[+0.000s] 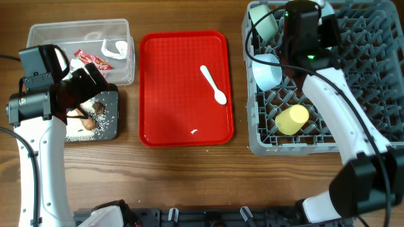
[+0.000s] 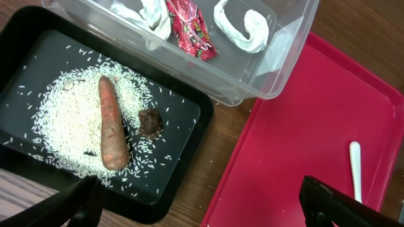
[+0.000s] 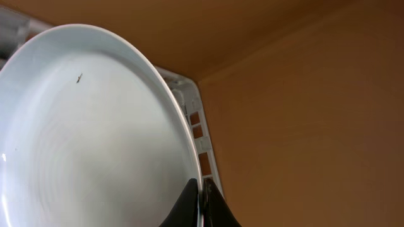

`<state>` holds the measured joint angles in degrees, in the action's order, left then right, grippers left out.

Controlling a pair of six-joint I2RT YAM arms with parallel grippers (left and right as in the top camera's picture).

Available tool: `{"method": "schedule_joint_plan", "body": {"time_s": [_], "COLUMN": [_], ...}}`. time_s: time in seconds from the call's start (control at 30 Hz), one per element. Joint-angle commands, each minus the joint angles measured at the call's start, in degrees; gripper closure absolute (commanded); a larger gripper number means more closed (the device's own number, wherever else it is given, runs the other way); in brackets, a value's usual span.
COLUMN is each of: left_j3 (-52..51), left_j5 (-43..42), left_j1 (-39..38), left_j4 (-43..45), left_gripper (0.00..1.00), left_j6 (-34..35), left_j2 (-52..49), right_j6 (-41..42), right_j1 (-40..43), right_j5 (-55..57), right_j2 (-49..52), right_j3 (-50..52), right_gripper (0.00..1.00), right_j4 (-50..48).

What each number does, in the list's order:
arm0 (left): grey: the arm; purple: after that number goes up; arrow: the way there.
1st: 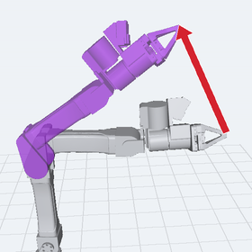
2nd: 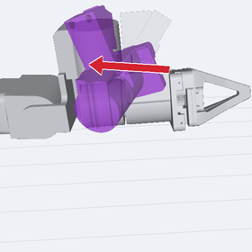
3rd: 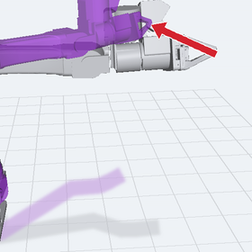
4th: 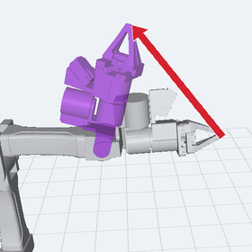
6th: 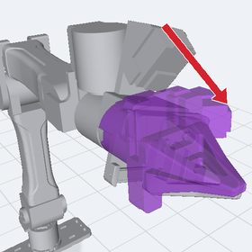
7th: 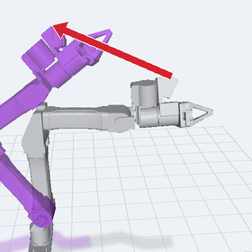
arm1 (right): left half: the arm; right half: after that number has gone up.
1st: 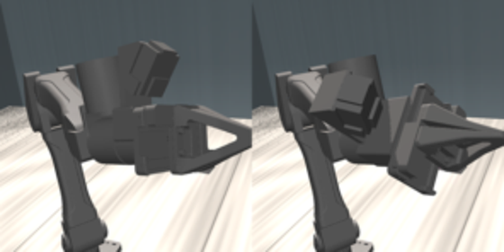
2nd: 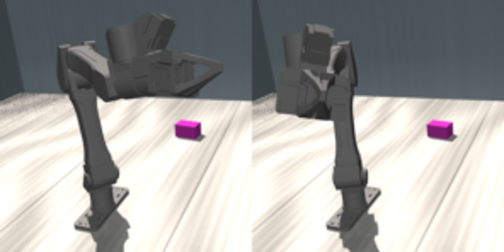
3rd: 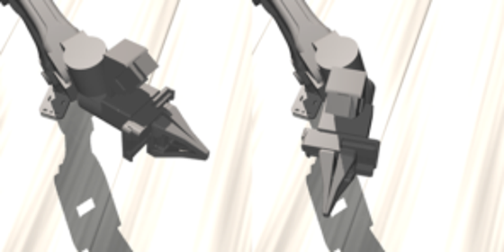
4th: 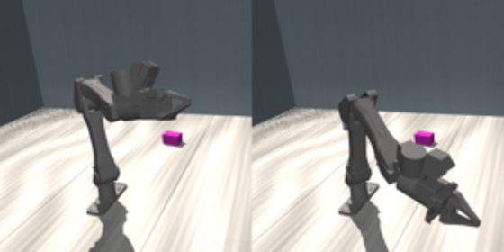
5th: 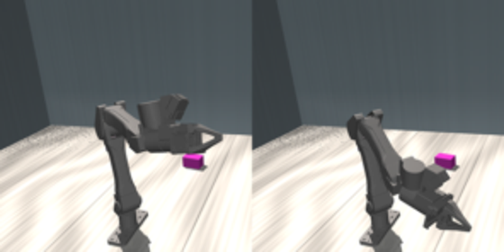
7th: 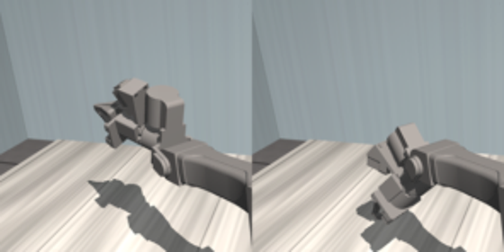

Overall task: Sort waste into correct bins and load items into the dishwasher rack
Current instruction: 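Carry the plate into the rack and stand it upright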

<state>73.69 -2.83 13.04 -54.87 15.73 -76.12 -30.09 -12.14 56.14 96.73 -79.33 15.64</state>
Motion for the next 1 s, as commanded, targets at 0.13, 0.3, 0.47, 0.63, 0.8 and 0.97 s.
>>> {"method": "schedule_joint_plan", "body": {"time_s": [0.13, 0.3, 0.47, 0.63, 0.8, 0.97], "left_j3": [0.57, 0.57, 0.57, 0.57, 0.57, 0.57], "left_j5": [0.76, 0.76, 0.76, 0.76, 0.76, 0.76], "left_j1": [0.33, 0.33, 0.33, 0.33, 0.33, 0.31], "left_j4": [0.13, 0.15, 0.15, 0.15, 0.15, 0.15], "left_gripper": [0.00, 0.00, 0.00, 0.00, 0.00, 0.00], "left_j6": [-0.31, -0.31, -0.31, -0.31, -0.31, -0.31], "left_j2": [0.22, 0.22, 0.22, 0.22, 0.22, 0.22], "right_j6": [-7.34, -7.19, -3.74, 3.37, 12.41, 18.01], "right_j1": [2.12, 1.86, 1.84, 1.84, 1.84, 1.84], "right_j5": [-1.38, -10.14, -20.81, -22.80, -23.61, -33.14], "right_j2": [3.98, 4.13, 4.13, 4.11, 3.76, 1.25], "right_j3": [-0.44, -0.44, -0.44, -0.44, -0.46, -0.55], "right_gripper": [0.96, 0.96, 0.95, 0.52, 0.06, 0.00], "right_j4": [-1.75, 0.85, 4.66, 4.52, 6.10, 11.87]}}
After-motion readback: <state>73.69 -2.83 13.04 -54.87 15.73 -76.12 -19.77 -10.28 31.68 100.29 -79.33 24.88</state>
